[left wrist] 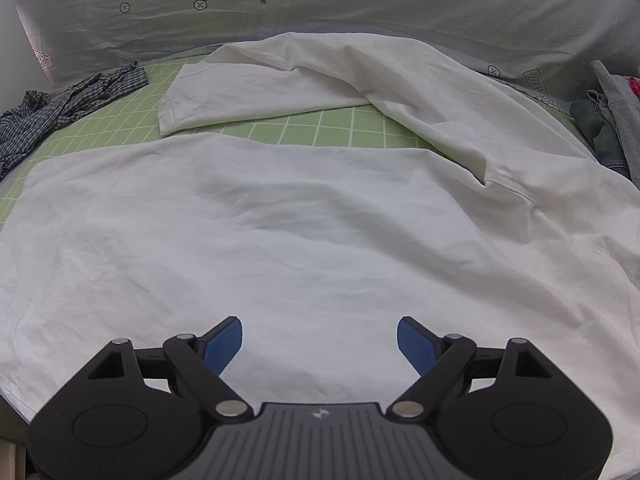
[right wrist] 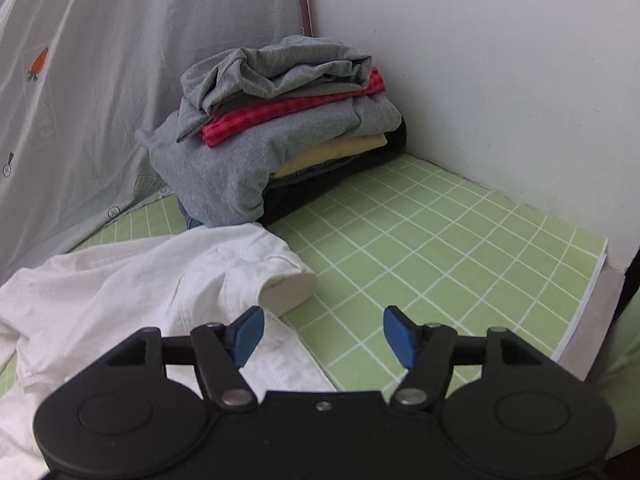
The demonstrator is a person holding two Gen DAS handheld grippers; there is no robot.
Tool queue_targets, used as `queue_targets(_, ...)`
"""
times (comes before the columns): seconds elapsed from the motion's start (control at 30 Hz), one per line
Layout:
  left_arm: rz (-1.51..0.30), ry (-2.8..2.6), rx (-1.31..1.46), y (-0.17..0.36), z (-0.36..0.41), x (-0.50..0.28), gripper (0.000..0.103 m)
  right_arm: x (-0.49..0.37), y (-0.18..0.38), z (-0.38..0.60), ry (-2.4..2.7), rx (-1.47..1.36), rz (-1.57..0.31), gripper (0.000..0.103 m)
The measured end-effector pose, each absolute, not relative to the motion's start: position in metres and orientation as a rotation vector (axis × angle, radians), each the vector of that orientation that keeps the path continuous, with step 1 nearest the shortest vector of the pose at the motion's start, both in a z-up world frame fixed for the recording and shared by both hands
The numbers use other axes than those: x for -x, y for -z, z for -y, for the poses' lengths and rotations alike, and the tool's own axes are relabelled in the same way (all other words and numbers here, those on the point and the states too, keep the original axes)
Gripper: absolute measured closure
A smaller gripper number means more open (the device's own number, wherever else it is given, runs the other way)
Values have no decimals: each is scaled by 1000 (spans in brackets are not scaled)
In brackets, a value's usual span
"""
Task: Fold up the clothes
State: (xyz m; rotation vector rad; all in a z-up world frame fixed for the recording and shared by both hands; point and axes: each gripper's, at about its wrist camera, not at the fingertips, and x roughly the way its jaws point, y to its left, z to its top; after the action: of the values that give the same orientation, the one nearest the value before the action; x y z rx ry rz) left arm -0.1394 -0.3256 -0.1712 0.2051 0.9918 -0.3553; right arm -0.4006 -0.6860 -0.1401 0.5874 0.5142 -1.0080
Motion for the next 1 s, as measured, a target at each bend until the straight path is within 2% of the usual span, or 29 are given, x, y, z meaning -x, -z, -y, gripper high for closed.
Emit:
queue_targets(0.23, -977, 281, -170, 159, 305, 135, 18, 350, 178, 736, 889, -846, -571, 35)
queue_targets(0.3, -974, 255, -155, 156, 298, 132, 18, 345, 189, 738, 876, -875, -573, 62)
queue_targets(0.33, -975, 240, -146, 155, 293, 130, 18, 343, 190, 737, 883, -837, -575, 86)
queue_targets(0.4, -974, 209, -132, 153, 285, 125, 18, 339, 186, 736, 925, -725, -589, 90)
queue_targets(0.53, -967, 160, -99, 148, 267, 115, 18, 336, 180, 748, 1028, -632, -629, 89)
queue_targets(0.6, -962, 140, -80, 146, 258, 110, 18, 330, 177, 747, 1065, -594, -670, 82)
queue_targets(0.63, -960, 132, -73, 145, 254, 107, 18, 325, 172, 741, 1095, -543, -693, 71)
queue_targets(0.67, -959, 125, -70, 143, 250, 103, 18, 320, 167, 734, 1131, -485, -712, 55)
queue_targets(0.7, -957, 117, -67, 142, 247, 99, 18, 315, 162, 725, 1164, -429, -722, 47)
queue_targets(0.73, -956, 110, -65, 141, 243, 96, 18, 313, 157, 715, 1183, -388, -717, 27)
queue_targets(0.77, -956, 104, -62, 140, 239, 92, 18, 310, 152, 705, 1187, -365, -700, 11)
queue_targets(0.87, -963, 94, -52, 138, 228, 77, 18, 294, 142, 679, 1142, -335, -657, 3)
queue_targets(1.0, -969, 111, -40, 139, 210, 49, 18, 250, 144, 648, 1021, -373, -685, 0)
